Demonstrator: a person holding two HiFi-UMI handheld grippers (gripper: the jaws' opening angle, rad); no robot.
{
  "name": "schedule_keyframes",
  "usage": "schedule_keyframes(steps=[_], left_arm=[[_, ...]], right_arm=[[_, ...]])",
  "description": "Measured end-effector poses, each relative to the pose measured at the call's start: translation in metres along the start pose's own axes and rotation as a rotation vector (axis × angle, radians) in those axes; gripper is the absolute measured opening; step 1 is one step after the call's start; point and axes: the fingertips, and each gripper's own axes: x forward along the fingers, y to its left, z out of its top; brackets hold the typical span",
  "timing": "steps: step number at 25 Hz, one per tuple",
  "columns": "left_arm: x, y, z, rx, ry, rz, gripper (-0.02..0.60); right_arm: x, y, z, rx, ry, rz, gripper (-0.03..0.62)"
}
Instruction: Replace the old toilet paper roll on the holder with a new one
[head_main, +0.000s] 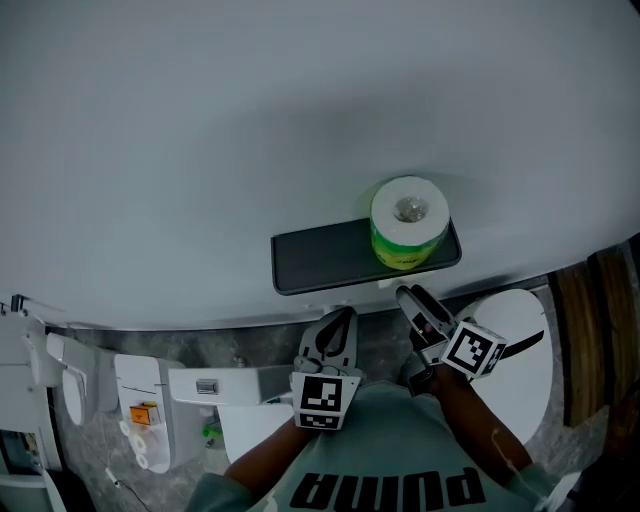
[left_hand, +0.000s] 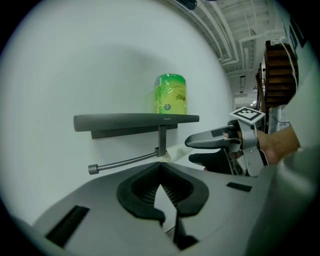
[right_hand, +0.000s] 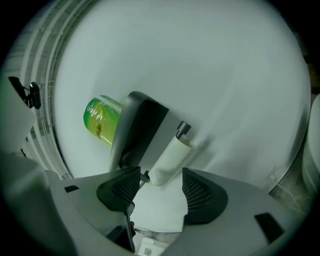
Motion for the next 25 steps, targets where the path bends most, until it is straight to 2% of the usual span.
schedule_keyframes(steps=[4,13,21,23,25], left_arm=[[0.0,0.004,0.001,0.002,0.005,0.012,0.005],[0.004,0.011,0.004,0.016,0.004,0.017,0.005],[0.005,0.017,0.006,0.025,0.002,0.019,0.005],[0.005,0.017,0.007,0.027,-0.005,0.018,0.005],[0.006,0.018,0.007,0.025,-0.007,0.018,0.005]], right_arm=[[0.007,-0.004,0.005,0.091,-0.016,0.023,0.25],[0.024,-0.002,0.014,0.215,-0.044,0.086,0.25],[0.031,-0.01,0.015,0.29,-0.053,0.052,0.244],[0.03,-0.012,0.015,0.296,-0.061,0.043,0.205],[0.03,-0.013,0.018,0.288,-0.073,0.048,0.193]])
